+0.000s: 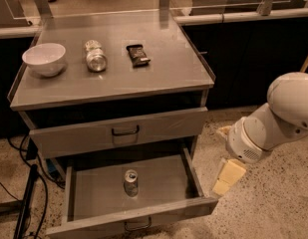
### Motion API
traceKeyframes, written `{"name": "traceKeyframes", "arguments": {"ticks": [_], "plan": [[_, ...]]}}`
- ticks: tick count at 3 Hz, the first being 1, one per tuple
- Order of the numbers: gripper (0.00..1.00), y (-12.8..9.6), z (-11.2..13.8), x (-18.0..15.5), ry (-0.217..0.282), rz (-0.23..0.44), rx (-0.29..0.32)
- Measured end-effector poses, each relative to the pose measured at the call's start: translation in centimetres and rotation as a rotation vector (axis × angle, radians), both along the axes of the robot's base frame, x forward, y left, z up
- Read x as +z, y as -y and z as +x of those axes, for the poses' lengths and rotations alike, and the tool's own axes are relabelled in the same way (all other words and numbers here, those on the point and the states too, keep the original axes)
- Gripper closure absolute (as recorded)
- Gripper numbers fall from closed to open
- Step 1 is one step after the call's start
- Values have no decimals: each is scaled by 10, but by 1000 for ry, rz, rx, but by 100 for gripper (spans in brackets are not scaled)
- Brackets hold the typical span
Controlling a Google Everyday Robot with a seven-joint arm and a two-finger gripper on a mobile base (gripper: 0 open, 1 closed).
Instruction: Pick redbull can from middle drawer and place on counter
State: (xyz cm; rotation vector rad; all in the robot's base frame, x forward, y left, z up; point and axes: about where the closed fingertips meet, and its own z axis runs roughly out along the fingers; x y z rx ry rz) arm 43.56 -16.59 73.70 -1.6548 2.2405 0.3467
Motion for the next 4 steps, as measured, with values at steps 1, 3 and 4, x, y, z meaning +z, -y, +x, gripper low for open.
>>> {"name": "traceKeyframes", "arguments": {"ticks": [1,3,4], "plan": [[0,0,0,0,0,0,0],[0,-59,-7,-107,-119,159,-25],[0,-86,1,-141,-165,219,-9]]}}
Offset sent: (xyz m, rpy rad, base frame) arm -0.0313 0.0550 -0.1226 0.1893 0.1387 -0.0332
